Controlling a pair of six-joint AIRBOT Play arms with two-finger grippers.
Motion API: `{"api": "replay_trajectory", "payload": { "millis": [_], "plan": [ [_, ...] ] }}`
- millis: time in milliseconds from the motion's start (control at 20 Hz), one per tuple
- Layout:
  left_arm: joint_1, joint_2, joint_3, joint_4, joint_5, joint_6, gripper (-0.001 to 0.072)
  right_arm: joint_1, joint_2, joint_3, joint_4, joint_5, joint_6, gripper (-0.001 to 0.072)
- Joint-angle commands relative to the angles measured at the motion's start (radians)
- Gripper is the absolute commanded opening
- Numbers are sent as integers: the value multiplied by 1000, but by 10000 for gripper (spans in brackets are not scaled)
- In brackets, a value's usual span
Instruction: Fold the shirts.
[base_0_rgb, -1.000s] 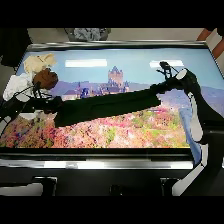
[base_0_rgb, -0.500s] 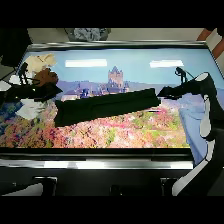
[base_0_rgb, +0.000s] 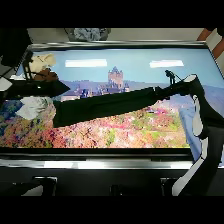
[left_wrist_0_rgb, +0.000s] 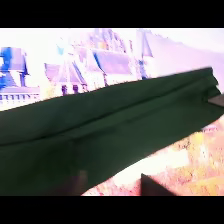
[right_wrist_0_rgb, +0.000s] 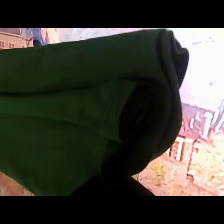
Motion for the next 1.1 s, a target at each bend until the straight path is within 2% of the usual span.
{"api": "replay_trajectory", "payload": {
  "millis": [0, 100, 200, 350, 600, 700, 850, 1050],
  "plan": [
    [-139, -82, 0, -1, 61, -1, 30, 13, 117, 2, 18, 21, -21, 47],
    [-231, -177, 1, -31, 184, -73, 30, 31, 229, 2, -5, 80, -29, 47],
    [-288, -277, 7, -151, 251, -99, 30, 68, 343, 1, -90, 141, -28, 47],
    [-340, -412, 44, -300, 250, -97, 27, 135, 493, 1, -201, 209, -27, 47],
    [-439, -575, 150, -426, 208, -86, 26, 234, 671, 1, -222, 228, -3, 47],
    [-485, -625, 204, -462, 200, -85, 26, 272, 707, 1, -223, 235, -4, 47],
    [-548, -705, 278, -500, 107, -86, 27, 301, 726, 1, -225, 224, -4, 48],
    [-542, -753, 287, -565, 126, -85, 27, 301, 723, 0, -233, 182, -4, 47]
  ]
}}
